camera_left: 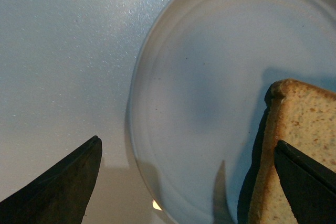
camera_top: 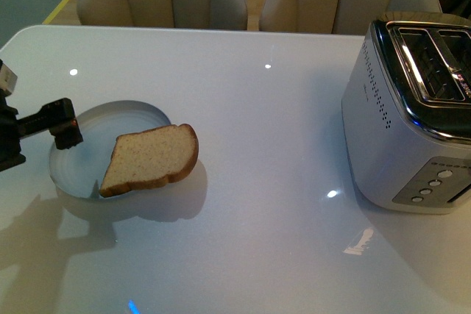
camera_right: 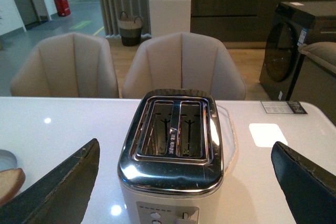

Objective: Left arm holds plate, right arm toasts bread

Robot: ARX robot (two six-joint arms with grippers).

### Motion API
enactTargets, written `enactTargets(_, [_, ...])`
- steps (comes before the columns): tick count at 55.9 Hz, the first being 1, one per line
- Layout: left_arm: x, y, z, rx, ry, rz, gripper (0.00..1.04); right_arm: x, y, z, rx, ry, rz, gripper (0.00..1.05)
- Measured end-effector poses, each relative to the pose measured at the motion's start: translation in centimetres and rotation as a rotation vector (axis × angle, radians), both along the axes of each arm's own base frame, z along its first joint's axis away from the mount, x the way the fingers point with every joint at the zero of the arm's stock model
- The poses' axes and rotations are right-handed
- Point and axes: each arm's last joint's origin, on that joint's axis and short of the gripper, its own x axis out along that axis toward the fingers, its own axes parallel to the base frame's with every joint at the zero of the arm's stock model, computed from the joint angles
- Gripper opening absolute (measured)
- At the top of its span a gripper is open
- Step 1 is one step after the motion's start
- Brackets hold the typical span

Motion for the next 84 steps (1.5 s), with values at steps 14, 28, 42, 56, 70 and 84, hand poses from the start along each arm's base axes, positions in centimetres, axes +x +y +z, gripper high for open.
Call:
enactTargets(14, [0.8, -0.2, -1.8, 0.001, 0.029, 0.018, 0.97, 0.0, 0.0, 0.0, 0.0, 0.0, 0.0, 0.96])
enactTargets(28, [1.3, 0.1, -3.1, 0.007, 0.051, 0.036, 0.97, 0.0, 0.0, 0.0, 0.0, 0.0, 0.0, 0.96])
enactTargets(42, [1.9, 0.3, -3.4, 0.026, 0.052, 0.048, 0.76, 0.0, 0.0, 0.0, 0.0, 0.0, 0.0, 0.96])
enactTargets(56, [2.1, 0.5, -3.7, -0.004, 0.056, 0.071, 0.33, 0.0, 0.0, 0.0, 0.0, 0.0, 0.0, 0.96])
enactTargets(70, [1.7, 0.9, -3.4, -0.094, 0.049, 0.121, 0.03, 0.0, 0.0, 0.0, 0.0, 0.0, 0.0, 0.96])
enactTargets(84, [0.6, 0.7, -3.0, -0.155, 0.055, 0.172, 0.03, 0.0, 0.0, 0.0, 0.0, 0.0, 0.0, 0.96])
